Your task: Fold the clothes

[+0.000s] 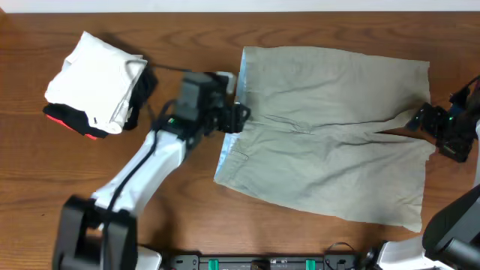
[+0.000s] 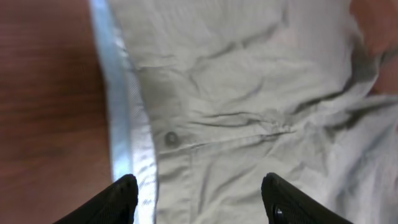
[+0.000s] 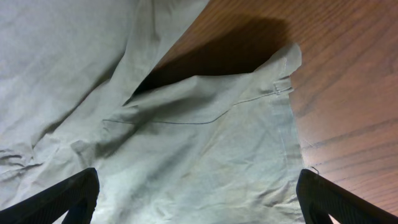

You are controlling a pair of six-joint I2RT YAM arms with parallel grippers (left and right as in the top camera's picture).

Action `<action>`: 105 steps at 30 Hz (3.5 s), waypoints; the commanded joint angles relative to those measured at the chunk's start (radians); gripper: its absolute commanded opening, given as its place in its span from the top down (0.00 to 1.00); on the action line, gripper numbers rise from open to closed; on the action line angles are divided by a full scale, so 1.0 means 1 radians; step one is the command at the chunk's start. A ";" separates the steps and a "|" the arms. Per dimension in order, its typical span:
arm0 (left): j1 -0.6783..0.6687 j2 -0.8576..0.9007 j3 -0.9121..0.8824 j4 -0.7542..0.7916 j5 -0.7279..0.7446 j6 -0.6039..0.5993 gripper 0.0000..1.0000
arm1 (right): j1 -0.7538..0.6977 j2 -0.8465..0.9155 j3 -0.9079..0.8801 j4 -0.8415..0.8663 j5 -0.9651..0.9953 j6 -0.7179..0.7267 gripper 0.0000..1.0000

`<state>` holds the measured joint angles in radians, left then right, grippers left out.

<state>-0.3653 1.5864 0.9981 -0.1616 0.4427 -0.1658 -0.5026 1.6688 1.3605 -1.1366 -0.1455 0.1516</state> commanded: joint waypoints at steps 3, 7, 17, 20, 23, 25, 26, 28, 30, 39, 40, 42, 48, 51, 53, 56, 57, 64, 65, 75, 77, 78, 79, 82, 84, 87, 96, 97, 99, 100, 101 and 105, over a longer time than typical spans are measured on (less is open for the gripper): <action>-0.019 0.150 0.127 -0.074 0.018 0.110 0.34 | -0.005 -0.002 0.016 -0.001 -0.008 -0.011 0.01; -0.005 0.225 0.139 -0.071 0.018 0.129 0.34 | -0.005 -0.002 0.016 0.000 -0.008 -0.011 0.01; 0.002 0.290 0.139 -0.073 0.021 0.133 0.34 | -0.005 -0.002 0.016 -0.001 -0.008 -0.011 0.01; 0.002 0.292 0.139 -0.068 0.021 0.133 0.37 | -0.005 -0.002 0.016 0.000 -0.008 -0.011 0.01; 0.002 0.302 0.139 -0.061 0.021 0.132 0.39 | -0.005 -0.002 0.016 -0.001 -0.008 -0.011 0.01; 0.002 0.312 0.139 -0.058 0.021 0.132 0.39 | -0.005 -0.002 0.016 -0.001 -0.008 -0.011 0.01; 0.001 0.317 0.139 -0.057 0.022 0.132 0.39 | -0.005 -0.002 0.016 -0.001 -0.008 -0.011 0.01; -0.001 0.332 0.139 -0.051 0.021 0.132 0.39 | -0.005 -0.002 0.016 -0.001 -0.008 -0.011 0.01; -0.002 0.349 0.139 -0.038 0.021 0.132 0.39 | -0.005 -0.002 0.016 0.000 -0.008 -0.011 0.01; -0.008 0.366 0.139 -0.001 0.022 0.124 0.39 | -0.005 -0.002 0.016 -0.001 -0.008 -0.011 0.01; -0.012 0.366 0.139 -0.001 0.021 0.124 0.39 | -0.005 -0.002 0.016 -0.001 -0.008 -0.011 0.01; -0.021 0.366 0.139 -0.001 0.021 0.124 0.39 | -0.005 -0.002 0.016 0.000 -0.008 -0.011 0.01; -0.046 0.366 0.139 0.014 0.020 0.124 0.39 | -0.005 -0.002 0.016 0.000 -0.008 -0.011 0.01; -0.047 0.366 0.139 0.016 0.018 0.124 0.39 | -0.005 -0.002 0.016 0.000 -0.008 -0.011 0.01; -0.047 0.367 0.138 0.017 0.017 0.124 0.39 | -0.005 -0.002 0.016 -0.001 -0.008 -0.011 0.01; -0.047 0.367 0.138 0.016 0.018 0.124 0.39 | -0.005 -0.002 0.016 -0.001 -0.008 -0.011 0.01; -0.047 0.367 0.138 0.014 0.018 0.122 0.39 | -0.005 -0.002 0.016 0.000 -0.008 -0.011 0.01; -0.064 0.369 0.135 0.009 0.018 0.116 0.41 | -0.005 -0.002 0.016 -0.001 -0.008 -0.011 0.01; -0.067 0.370 0.135 0.006 0.018 0.116 0.41 | -0.005 -0.002 0.016 -0.001 -0.008 -0.011 0.01; -0.073 0.372 0.132 0.008 0.018 0.116 0.48 | -0.005 -0.002 0.016 -0.001 -0.008 -0.011 0.01; -0.072 0.372 0.132 0.013 0.018 0.116 0.52 | -0.005 -0.002 0.016 -0.001 -0.008 -0.011 0.01; -0.072 0.372 0.132 0.015 0.018 0.116 0.56 | -0.005 -0.002 0.016 0.000 -0.008 -0.011 0.01; -0.072 0.372 0.133 0.018 0.018 0.116 0.59 | -0.005 -0.002 0.016 0.000 -0.008 -0.011 0.01; -0.072 0.372 0.140 0.018 0.018 0.116 0.66 | -0.005 -0.002 0.016 -0.001 -0.008 -0.011 0.01; -0.072 0.370 0.142 0.018 0.018 0.114 0.72 | -0.005 -0.002 0.016 0.000 -0.008 -0.011 0.01; -0.072 0.360 0.142 0.017 0.018 0.112 0.77 | -0.005 -0.002 0.016 0.000 -0.008 -0.011 0.01; -0.072 0.353 0.141 0.005 0.017 0.112 0.86 | -0.005 -0.002 0.016 0.000 -0.008 -0.011 0.01; -0.073 0.353 0.141 -0.002 0.018 0.112 0.85 | -0.005 -0.002 0.016 -0.001 -0.008 -0.011 0.01; -0.073 0.354 0.137 -0.006 0.017 0.112 0.84 | -0.005 -0.002 0.016 -0.001 -0.008 -0.011 0.01; -0.073 0.354 0.135 -0.010 0.017 0.112 0.84 | -0.005 -0.002 0.016 0.000 -0.008 -0.011 0.01; -0.073 0.354 0.133 -0.011 0.017 0.112 0.84 | -0.005 -0.002 0.016 -0.001 -0.008 -0.011 0.01; -0.073 0.354 0.130 -0.018 0.017 0.112 0.73 | -0.005 -0.002 0.016 -0.001 -0.008 -0.011 0.01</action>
<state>-0.4339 1.9430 1.1175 -0.1753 0.4500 -0.0528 -0.5026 1.6688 1.3605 -1.1366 -0.1463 0.1513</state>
